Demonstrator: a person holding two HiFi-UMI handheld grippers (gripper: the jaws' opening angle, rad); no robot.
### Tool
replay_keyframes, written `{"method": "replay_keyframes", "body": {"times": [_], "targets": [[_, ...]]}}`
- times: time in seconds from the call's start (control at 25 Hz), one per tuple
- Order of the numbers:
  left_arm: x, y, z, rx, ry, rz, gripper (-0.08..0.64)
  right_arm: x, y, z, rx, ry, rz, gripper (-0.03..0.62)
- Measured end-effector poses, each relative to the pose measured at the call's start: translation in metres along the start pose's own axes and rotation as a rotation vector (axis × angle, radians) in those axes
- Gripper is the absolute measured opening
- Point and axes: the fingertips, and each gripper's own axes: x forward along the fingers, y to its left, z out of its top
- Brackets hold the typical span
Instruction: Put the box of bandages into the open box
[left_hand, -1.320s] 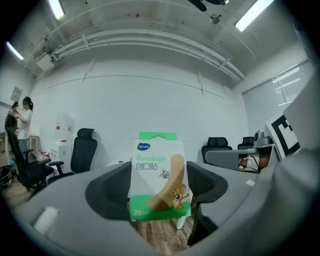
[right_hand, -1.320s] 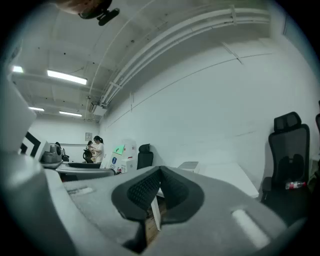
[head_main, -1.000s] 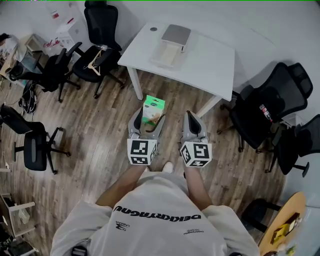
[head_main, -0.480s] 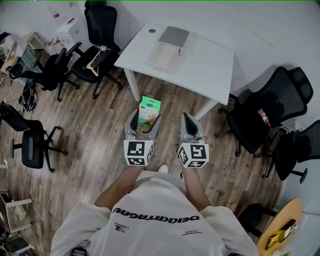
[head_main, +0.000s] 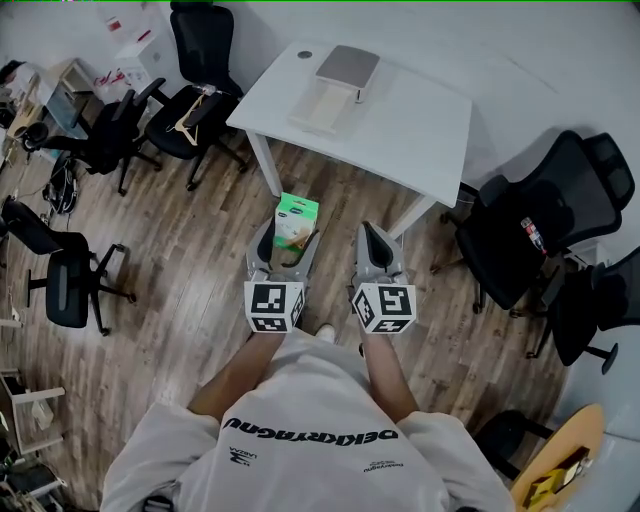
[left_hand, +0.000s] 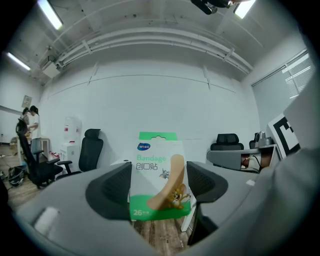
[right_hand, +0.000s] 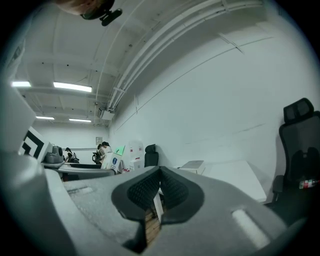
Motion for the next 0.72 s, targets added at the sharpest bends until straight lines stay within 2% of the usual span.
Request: {"method": "replay_keyframes", "body": {"times": [0.32, 0.72], "targets": [[0.031, 0.015, -0.013, -0.015, 0.01, -0.002, 0.36, 0.031, -0.016, -0.01, -0.011, 0.018, -0.014, -0.002], [0.12, 0.06, 0.0, -0.032, 0.006, -0.025, 0.36, 0.123, -0.037, -0.002, -0.03, 0.015, -0.035, -0.002]]}}
